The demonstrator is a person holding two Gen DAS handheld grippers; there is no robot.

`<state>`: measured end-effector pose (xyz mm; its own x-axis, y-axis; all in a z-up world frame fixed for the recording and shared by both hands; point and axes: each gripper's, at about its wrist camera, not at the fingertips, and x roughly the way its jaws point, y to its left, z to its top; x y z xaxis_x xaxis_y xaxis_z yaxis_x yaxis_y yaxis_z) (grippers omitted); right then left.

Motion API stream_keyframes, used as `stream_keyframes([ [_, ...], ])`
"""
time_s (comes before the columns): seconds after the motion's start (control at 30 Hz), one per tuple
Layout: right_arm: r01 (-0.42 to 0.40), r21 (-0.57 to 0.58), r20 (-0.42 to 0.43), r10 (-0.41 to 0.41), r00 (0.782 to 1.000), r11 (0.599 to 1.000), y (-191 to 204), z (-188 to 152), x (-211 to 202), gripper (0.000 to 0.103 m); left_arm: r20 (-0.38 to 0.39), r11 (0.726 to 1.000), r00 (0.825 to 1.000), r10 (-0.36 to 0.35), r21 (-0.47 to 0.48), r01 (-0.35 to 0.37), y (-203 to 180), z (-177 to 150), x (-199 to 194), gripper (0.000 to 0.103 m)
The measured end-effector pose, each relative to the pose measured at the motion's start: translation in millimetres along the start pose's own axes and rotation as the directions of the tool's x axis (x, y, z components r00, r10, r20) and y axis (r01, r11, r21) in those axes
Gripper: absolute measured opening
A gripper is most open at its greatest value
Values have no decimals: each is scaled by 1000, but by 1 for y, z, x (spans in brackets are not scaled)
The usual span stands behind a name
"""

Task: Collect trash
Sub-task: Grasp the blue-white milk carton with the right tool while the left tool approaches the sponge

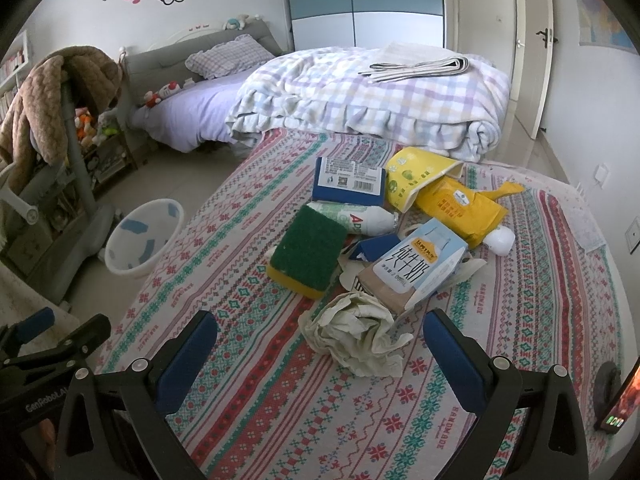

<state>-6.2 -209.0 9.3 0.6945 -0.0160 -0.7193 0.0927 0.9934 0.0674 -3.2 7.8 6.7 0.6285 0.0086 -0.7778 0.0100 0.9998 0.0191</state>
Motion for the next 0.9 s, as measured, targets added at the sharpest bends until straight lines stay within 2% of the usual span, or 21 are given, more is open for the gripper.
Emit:
stream_keyframes([
  [0.43, 18, 24, -18, -17, 1000, 1000, -8, 9, -3, 103, 17, 1000, 1000, -20, -10, 20, 2, 8, -3, 102],
  [0.73, 64, 65, -79, -59, 995, 996, -59, 52, -9, 103, 3, 992, 995, -96, 87, 95, -18, 41, -2, 102],
  [0.8, 82, 64, -113, -74, 991, 995, -73, 60, -4, 103, -13, 985, 992, -125, 115, 126, -27, 51, 2, 102],
  [0.9, 79, 90, -169, -63, 984, 993, -93, 66, 8, 103, -78, 965, 976, -205, 152, 215, -46, 67, 16, 102],
])
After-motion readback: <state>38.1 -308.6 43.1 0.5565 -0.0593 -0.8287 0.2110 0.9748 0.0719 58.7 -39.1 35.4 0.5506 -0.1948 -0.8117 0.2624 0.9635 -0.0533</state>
